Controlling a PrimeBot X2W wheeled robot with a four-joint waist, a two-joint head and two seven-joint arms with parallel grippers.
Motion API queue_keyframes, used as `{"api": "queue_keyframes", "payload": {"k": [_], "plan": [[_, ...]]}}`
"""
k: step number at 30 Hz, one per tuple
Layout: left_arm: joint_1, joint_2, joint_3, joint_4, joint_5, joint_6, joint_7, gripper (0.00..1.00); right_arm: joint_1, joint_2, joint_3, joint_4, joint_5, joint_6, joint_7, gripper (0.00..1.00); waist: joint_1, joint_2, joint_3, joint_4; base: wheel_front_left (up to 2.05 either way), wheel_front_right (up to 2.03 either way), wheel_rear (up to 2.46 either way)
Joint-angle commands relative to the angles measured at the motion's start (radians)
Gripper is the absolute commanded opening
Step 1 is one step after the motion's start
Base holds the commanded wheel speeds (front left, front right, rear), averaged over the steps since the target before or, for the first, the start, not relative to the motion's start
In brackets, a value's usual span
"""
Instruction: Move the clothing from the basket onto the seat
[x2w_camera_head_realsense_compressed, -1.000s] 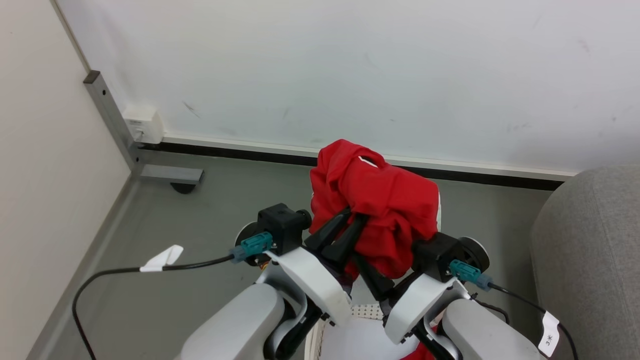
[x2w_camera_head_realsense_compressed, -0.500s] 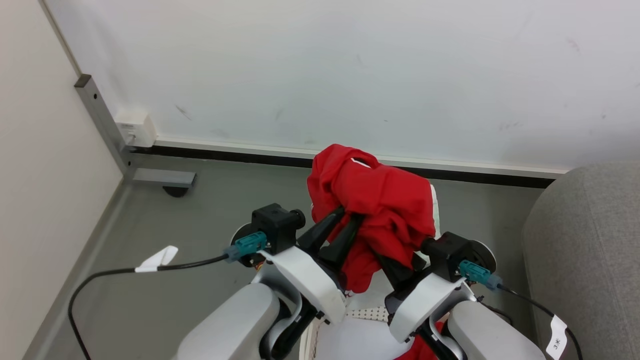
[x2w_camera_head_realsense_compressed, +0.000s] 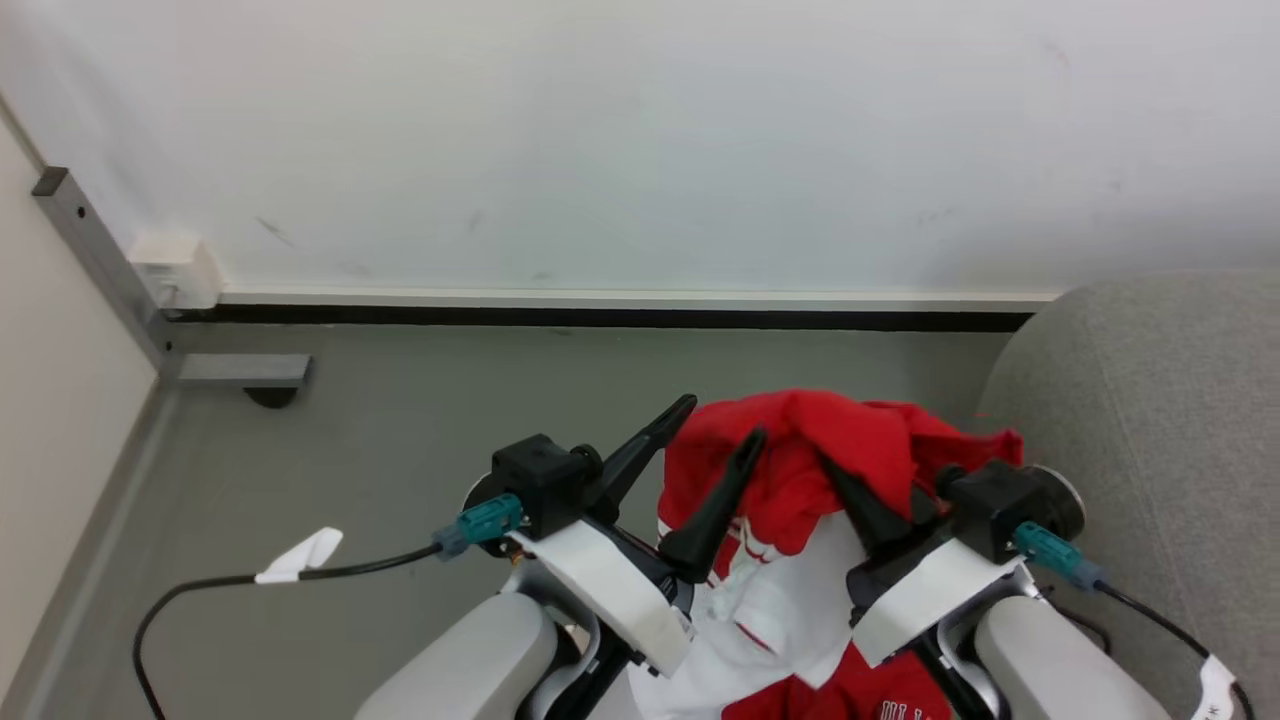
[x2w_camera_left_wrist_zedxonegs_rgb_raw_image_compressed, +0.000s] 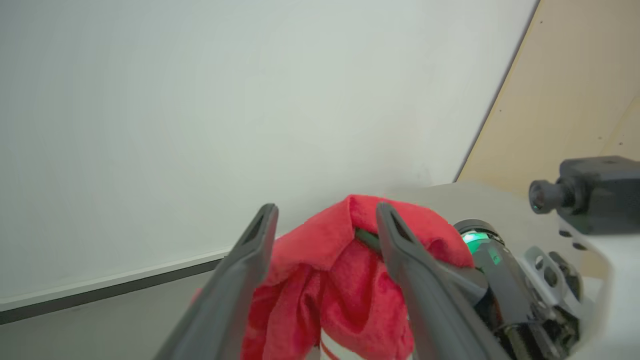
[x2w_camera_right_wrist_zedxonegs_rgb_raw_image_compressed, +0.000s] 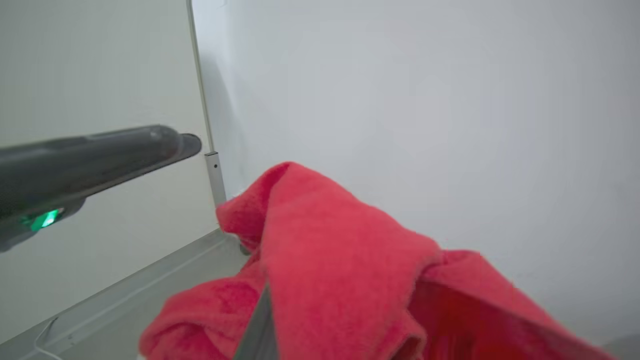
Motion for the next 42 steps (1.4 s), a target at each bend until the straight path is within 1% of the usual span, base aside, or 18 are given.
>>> {"api": "queue_keyframes", "payload": {"k": [1, 6, 10, 13, 18, 24, 27, 31, 35, 42], "plan": [[0.013, 0.012, 0.006, -0.017, 0.019, -0.007, -0.014, 1.00, 0.019, -0.020, -0.026, -0.023, -0.019, -0.002, 0.000, 0.00, -0.0001, -0.0001, 0.020, -0.036, 0.00, 0.00, 0.00], [0.026, 0.028, 0.003, -0.064, 0.055, -0.032, -0.027, 1.00, 0.053, -0.066, -0.112, -0.101, -0.069, -0.002, 0.000, 0.00, -0.0001, -0.0001, 0.035, -0.103, 0.00, 0.00, 0.00], [0.040, 0.033, 0.008, -0.083, 0.087, -0.043, -0.031, 1.00, 0.099, -0.091, -0.199, -0.170, -0.097, -0.002, 0.000, 0.00, -0.0001, -0.0001, 0.039, -0.158, 0.00, 0.00, 0.00], [0.050, 0.039, 0.006, -0.081, 0.104, -0.048, -0.032, 1.00, 0.144, -0.096, -0.277, -0.228, -0.111, -0.002, 0.000, 0.00, -0.0001, -0.0001, 0.037, -0.202, 0.00, 0.00, 0.00], [0.068, 0.042, 0.011, -0.094, 0.158, -0.045, -0.032, 1.00, 0.198, -0.092, -0.349, -0.307, -0.131, -0.002, 0.000, 0.00, -0.0001, -0.0001, 0.049, -0.278, 0.00, 0.00, 0.00], [0.084, 0.052, 0.005, -0.090, 0.220, -0.048, -0.032, 1.00, 0.250, -0.075, -0.391, -0.367, -0.145, -0.002, 0.000, 0.00, -0.0001, -0.0001, 0.073, -0.358, 0.00, 0.00, 0.00], [0.087, 0.050, 0.006, -0.086, 0.232, -0.050, -0.032, 1.00, 0.271, -0.058, -0.404, -0.392, -0.147, -0.002, 0.000, 0.00, -0.0001, -0.0001, 0.084, -0.390, 0.00, 0.00, 0.00], [0.087, 0.052, 0.011, -0.083, 0.249, -0.054, -0.032, 1.00, 0.278, -0.055, -0.406, -0.415, -0.149, -0.002, 0.000, 0.00, -0.0001, -0.0001, 0.102, -0.425, 0.00, 0.00, 0.00], [0.085, 0.050, 0.017, -0.077, 0.259, -0.058, -0.032, 1.00, 0.259, -0.061, -0.407, -0.423, -0.143, -0.002, 0.000, 0.00, -0.0001, -0.0001, 0.119, -0.445, 0.00, 0.00, 0.00], [0.058, 0.062, 0.028, -0.071, 0.277, -0.064, -0.032, 1.00, 0.186, -0.072, -0.433, -0.427, -0.123, -0.002, 0.000, 0.00, -0.0001, -0.0001, 0.171, -0.453, 0.00, 0.00, 0.00]]}}
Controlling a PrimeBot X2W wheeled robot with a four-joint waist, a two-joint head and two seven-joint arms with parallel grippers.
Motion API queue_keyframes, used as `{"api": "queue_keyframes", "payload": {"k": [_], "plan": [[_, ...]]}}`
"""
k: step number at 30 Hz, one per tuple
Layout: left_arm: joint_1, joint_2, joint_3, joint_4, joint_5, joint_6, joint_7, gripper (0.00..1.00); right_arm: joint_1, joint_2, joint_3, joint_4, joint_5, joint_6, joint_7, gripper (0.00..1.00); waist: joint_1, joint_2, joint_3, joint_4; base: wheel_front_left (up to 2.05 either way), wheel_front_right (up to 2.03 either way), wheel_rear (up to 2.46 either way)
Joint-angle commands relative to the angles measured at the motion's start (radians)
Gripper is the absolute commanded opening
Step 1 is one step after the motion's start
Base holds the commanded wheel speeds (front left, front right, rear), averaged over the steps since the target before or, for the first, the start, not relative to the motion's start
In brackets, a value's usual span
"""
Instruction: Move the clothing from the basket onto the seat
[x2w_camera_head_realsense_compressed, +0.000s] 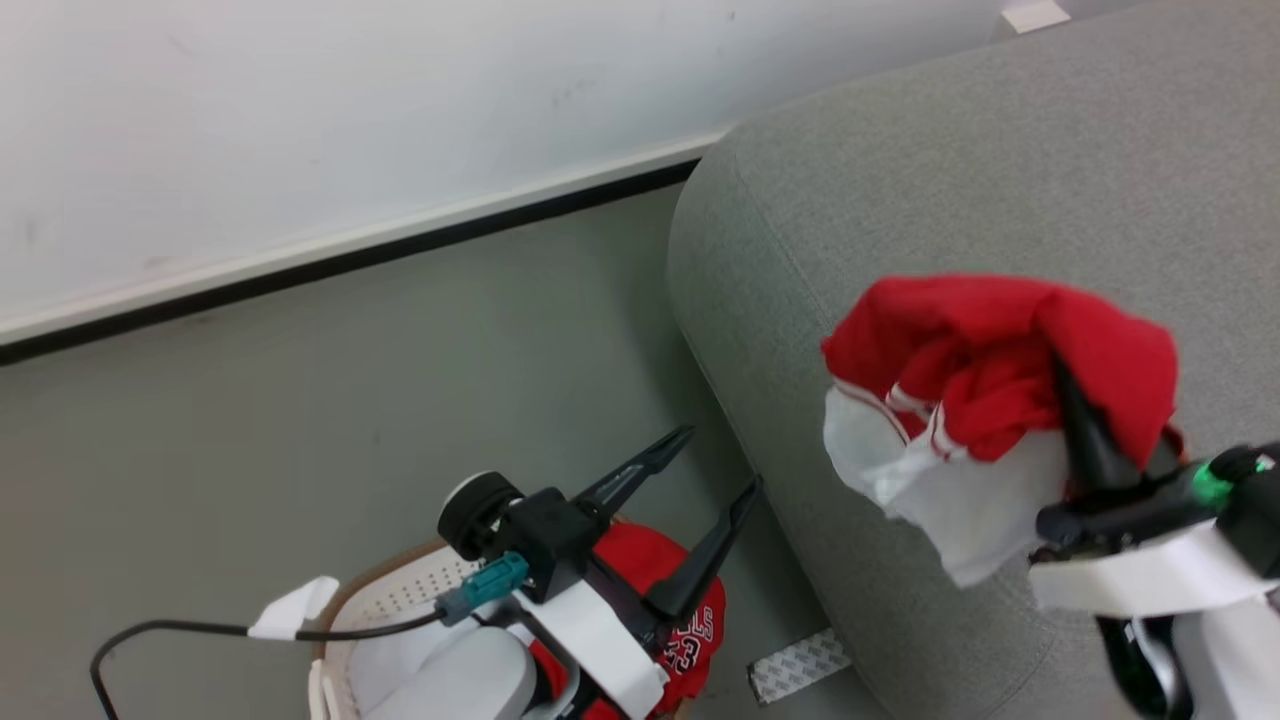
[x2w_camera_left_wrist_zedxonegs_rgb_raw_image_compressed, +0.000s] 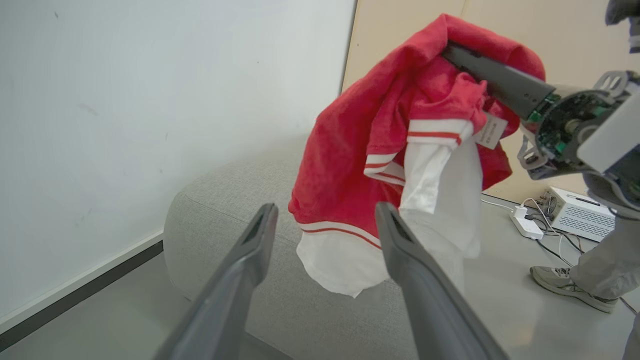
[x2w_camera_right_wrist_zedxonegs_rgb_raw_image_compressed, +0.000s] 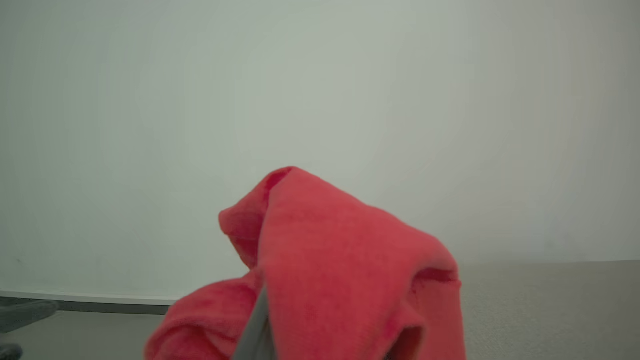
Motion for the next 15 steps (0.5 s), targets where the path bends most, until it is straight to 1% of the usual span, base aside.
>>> {"api": "queue_keyframes", "payload": {"k": [1, 4, 6, 9, 12, 13, 14, 15], "plan": [[-0.011, 0.009, 0.002, 0.002, 0.017, -0.003, -0.001, 1.00, -0.025, -0.009, -0.012, 0.003, 0.009, -0.002, 0.000, 0.00, 0.0000, -0.0001, 0.021, 0.001, 0.00, 0.00, 0.00], [-0.036, 0.024, -0.004, -0.003, 0.021, -0.008, 0.005, 1.00, -0.098, -0.033, -0.036, 0.022, 0.031, -0.002, 0.000, 0.00, 0.0000, -0.0001, 0.071, 0.013, 0.00, 0.00, 0.00], [-0.058, 0.036, -0.011, -0.014, 0.027, -0.012, 0.014, 1.00, -0.147, -0.048, -0.056, 0.048, 0.073, -0.002, 0.001, 0.00, 0.0000, -0.0001, 0.117, 0.028, 0.00, 0.00, 0.00], [-0.096, 0.058, -0.019, -0.036, 0.039, -0.016, 0.028, 1.00, -0.236, -0.093, -0.090, 0.096, 0.130, -0.002, 0.000, 0.00, 0.0000, -0.0001, 0.195, 0.059, 0.00, 0.00, 0.00], [-0.140, 0.079, -0.039, -0.057, 0.054, -0.023, 0.043, 1.00, -0.318, -0.151, -0.129, 0.162, 0.171, -0.002, 0.000, 0.00, 0.0000, -0.0001, 0.270, 0.095, 0.00, 0.00, 0.00], [-0.140, 0.079, -0.039, -0.057, 0.054, -0.023, 0.043, 1.00, -0.318, -0.151, -0.129, 0.162, 0.171, -0.002, 0.000, 0.00, 0.0000, -0.0001, 0.270, 0.095, 0.00, 0.00, 0.00], [-0.173, 0.092, -0.052, -0.073, 0.063, -0.025, 0.053, 1.00, -0.379, -0.197, -0.156, 0.215, 0.189, -0.002, 0.000, 0.00, 0.0000, -0.0001, 0.319, 0.119, 0.00, 0.00, 0.00], [-0.190, 0.096, -0.058, -0.080, 0.067, -0.027, 0.057, 1.00, -0.408, -0.216, -0.170, 0.242, 0.200, -0.002, 0.000, 0.00, 0.0000, -0.0001, 0.345, 0.132, 0.00, 0.00, 0.00]]}}
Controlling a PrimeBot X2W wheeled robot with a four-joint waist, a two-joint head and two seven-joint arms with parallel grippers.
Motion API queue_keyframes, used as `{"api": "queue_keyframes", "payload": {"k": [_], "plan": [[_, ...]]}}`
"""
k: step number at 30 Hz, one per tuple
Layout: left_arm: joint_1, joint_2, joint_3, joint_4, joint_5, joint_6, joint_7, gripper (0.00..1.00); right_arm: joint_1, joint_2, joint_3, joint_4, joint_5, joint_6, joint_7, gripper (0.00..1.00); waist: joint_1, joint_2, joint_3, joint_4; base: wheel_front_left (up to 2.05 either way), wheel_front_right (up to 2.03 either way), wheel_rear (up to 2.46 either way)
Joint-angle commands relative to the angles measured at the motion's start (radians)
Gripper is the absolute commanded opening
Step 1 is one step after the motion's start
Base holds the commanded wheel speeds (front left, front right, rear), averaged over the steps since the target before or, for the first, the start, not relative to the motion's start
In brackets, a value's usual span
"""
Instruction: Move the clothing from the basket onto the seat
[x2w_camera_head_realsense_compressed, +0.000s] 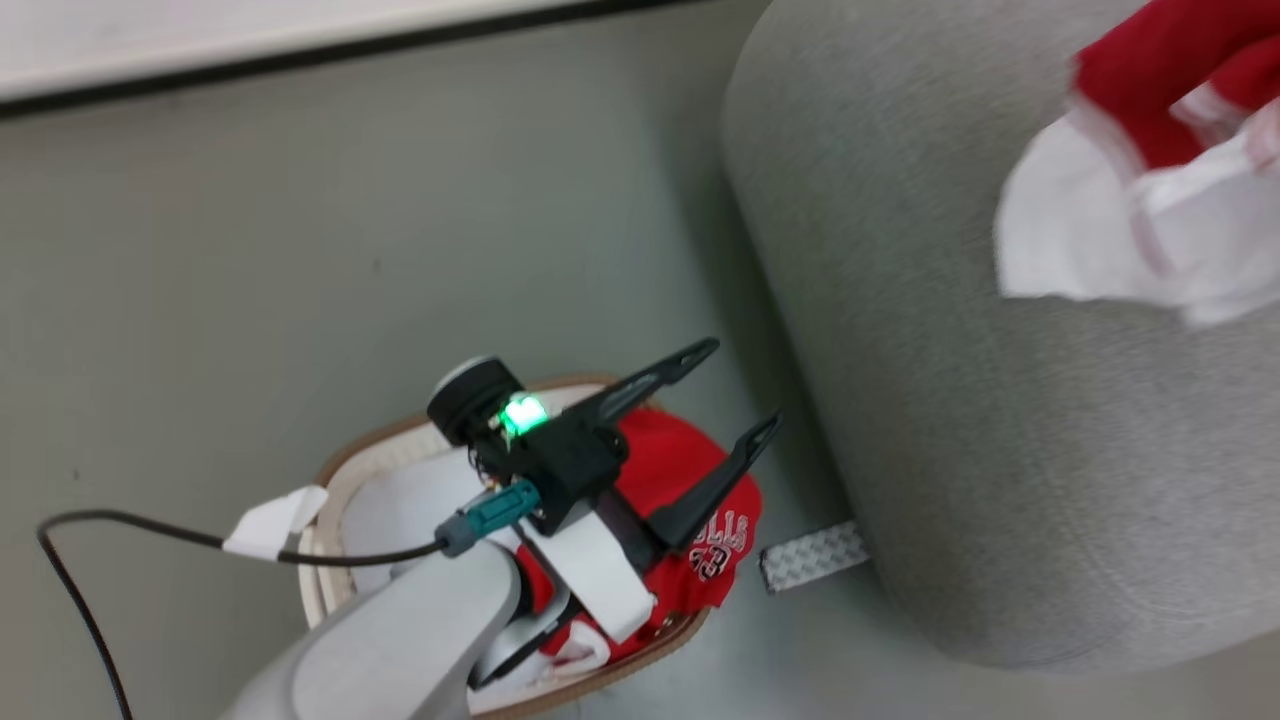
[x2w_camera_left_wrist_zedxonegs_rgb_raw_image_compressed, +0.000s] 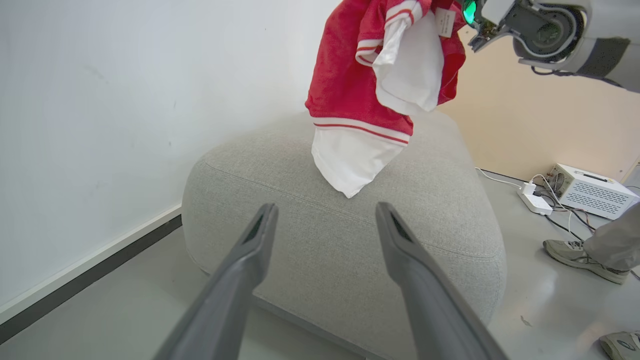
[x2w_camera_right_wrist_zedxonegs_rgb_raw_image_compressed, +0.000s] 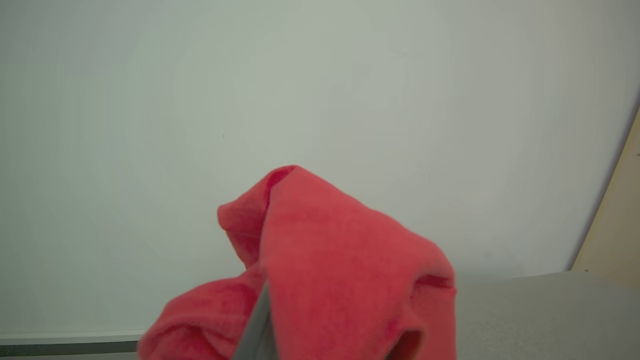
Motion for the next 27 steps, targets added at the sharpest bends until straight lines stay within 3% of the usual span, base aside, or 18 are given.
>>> {"api": "queue_keyframes", "payload": {"k": [1, 7, 13, 14, 18, 19, 20, 21, 27], "plan": [[-0.045, 0.018, -0.012, -0.019, 0.021, -0.004, 0.007, 1.00, -0.076, -0.041, -0.027, 0.054, 0.026, -0.002, 0.000, 0.00, -0.0001, -0.0001, 0.133, 0.084, 0.00, 0.00, 0.00], [-0.128, 0.041, -0.039, -0.044, 0.021, -0.007, 0.005, 1.00, -0.238, -0.168, -0.044, 0.222, 0.033, -0.002, 0.000, 0.00, -0.0001, -0.0001, 0.256, 0.161, 0.00, 0.00, 0.00], [-0.169, 0.050, -0.052, -0.039, 0.010, -0.007, -0.014, 1.00, -0.311, -0.190, -0.063, 0.361, -0.027, -0.002, 0.008, 0.00, -0.0001, -0.0001, 0.315, 0.200, 0.00, 0.00, 0.00], [-0.175, 0.049, -0.053, -0.038, 0.007, -0.007, -0.019, 1.00, -0.322, -0.191, -0.061, 0.387, -0.041, -0.002, 0.014, 0.15, -0.0001, -0.0001, 0.323, 0.206, 0.00, 0.00, 0.00], [-0.187, 0.042, -0.056, -0.026, 0.001, -0.008, -0.033, 1.00, -0.341, -0.163, -0.045, 0.505, -0.066, -0.002, 0.049, 0.36, -0.0001, -0.0001, 0.340, 0.220, 0.00, 0.00, 0.00], [-0.190, 0.040, -0.057, -0.022, 0.002, -0.008, -0.033, 1.00, -0.342, -0.157, -0.034, 0.527, -0.065, -0.002, 0.063, 0.36, -0.0001, -0.0001, 0.341, 0.222, 0.00, 0.00, 0.00], [-0.192, 0.039, -0.057, -0.018, 0.000, -0.008, -0.037, 1.00, -0.342, -0.154, -0.021, 0.547, -0.068, -0.002, 0.074, 0.96, -0.0001, -0.0001, 0.341, 0.224, 0.00, 0.00, 0.00], [-0.192, 0.038, -0.057, -0.014, -0.002, -0.008, -0.039, 1.00, -0.340, -0.152, -0.009, 0.565, -0.069, -0.002, 0.085, 1.00, -0.0001, -0.0001, 0.339, 0.224, 0.00, 0.00, 0.00], [-0.175, 0.026, -0.052, 0.012, -0.014, -0.008, -0.049, 1.00, -0.320, -0.152, 0.075, 0.629, -0.030, -0.002, 0.118, 1.00, -0.0001, -0.0001, 0.284, 0.223, 0.00, 0.00, 0.00]]}}
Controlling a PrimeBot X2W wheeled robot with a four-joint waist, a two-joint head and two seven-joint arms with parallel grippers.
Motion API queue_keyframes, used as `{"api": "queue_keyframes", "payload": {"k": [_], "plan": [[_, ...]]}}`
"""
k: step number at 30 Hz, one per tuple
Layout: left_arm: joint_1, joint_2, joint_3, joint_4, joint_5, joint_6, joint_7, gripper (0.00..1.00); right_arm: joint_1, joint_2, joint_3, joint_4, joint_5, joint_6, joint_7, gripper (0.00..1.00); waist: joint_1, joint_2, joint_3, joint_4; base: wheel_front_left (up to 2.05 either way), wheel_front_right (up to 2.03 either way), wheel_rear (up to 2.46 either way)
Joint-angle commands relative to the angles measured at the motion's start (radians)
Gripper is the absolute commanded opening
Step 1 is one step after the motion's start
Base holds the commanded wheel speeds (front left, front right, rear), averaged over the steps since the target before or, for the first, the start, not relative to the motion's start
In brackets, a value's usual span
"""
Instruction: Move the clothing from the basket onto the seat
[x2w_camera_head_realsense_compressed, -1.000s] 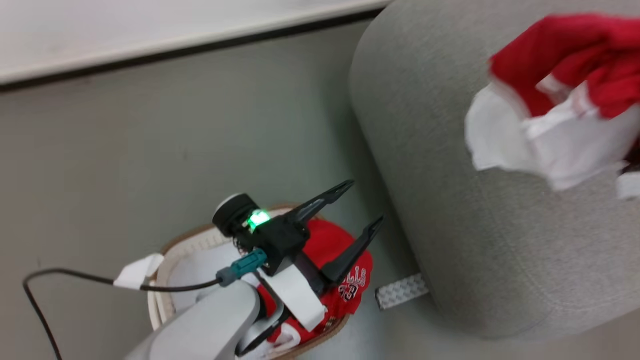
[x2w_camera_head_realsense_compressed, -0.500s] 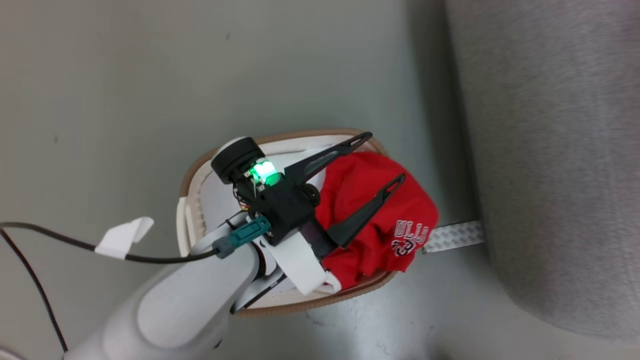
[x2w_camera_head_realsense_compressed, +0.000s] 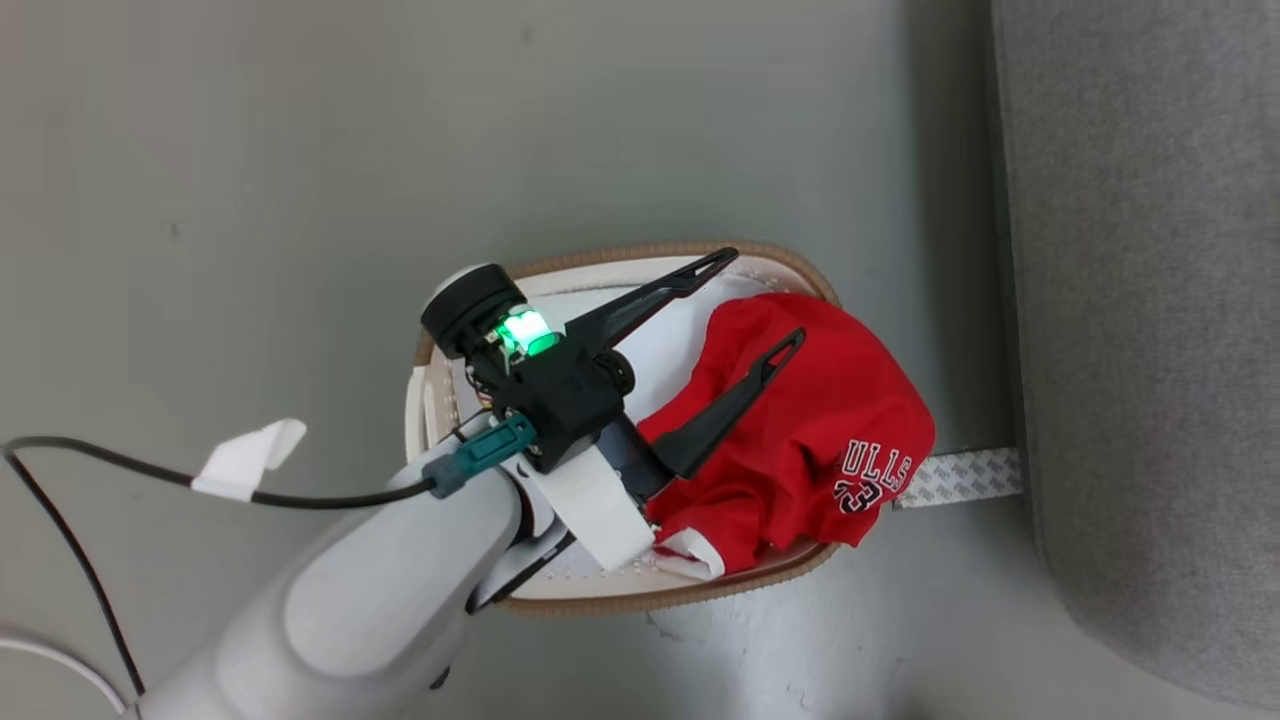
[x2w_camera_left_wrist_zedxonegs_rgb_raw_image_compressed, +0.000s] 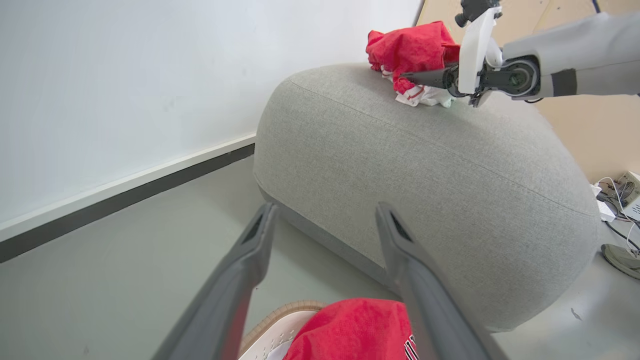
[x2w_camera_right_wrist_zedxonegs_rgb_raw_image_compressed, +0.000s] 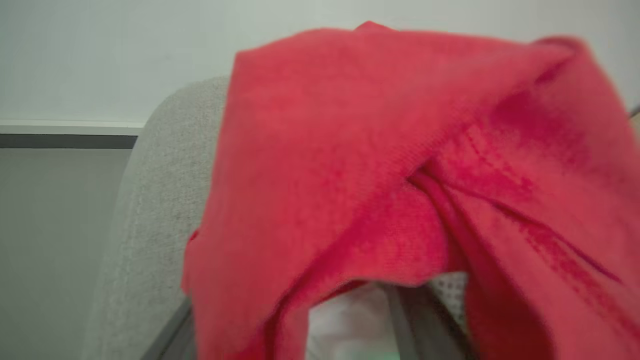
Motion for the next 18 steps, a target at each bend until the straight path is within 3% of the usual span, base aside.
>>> {"api": "queue_keyframes", "payload": {"k": [1, 8, 13, 18], "plan": [[0.010, -0.004, 0.001, 0.008, -0.007, -0.001, -0.006, 1.00, 0.017, -0.013, 0.022, 0.006, 0.009, -0.003, 0.001, 1.00, -0.0002, 0.0000, -0.038, -0.002, 0.00, 0.00, 0.00], [0.081, -0.026, 0.031, 0.038, -0.029, 0.004, -0.008, 1.00, 0.050, -0.051, 0.171, -0.052, 0.053, -0.003, 0.038, 1.00, -0.0002, 0.0000, -0.191, -0.020, 0.00, 0.00, 0.00], [0.163, -0.043, 0.090, 0.044, -0.052, 0.015, -0.008, 1.00, 0.081, -0.096, 0.281, -0.162, 0.077, -0.002, 0.052, 1.00, -0.0002, 0.0000, -0.330, -0.029, 0.00, 0.00, 0.00], [0.233, -0.082, 0.146, 0.046, -0.048, 0.017, -0.008, 1.00, 0.130, -0.154, 0.330, -0.282, 0.111, -0.003, 0.062, 1.00, -0.0002, 0.0000, -0.464, -0.011, 0.00, 0.00, 0.00]]}}
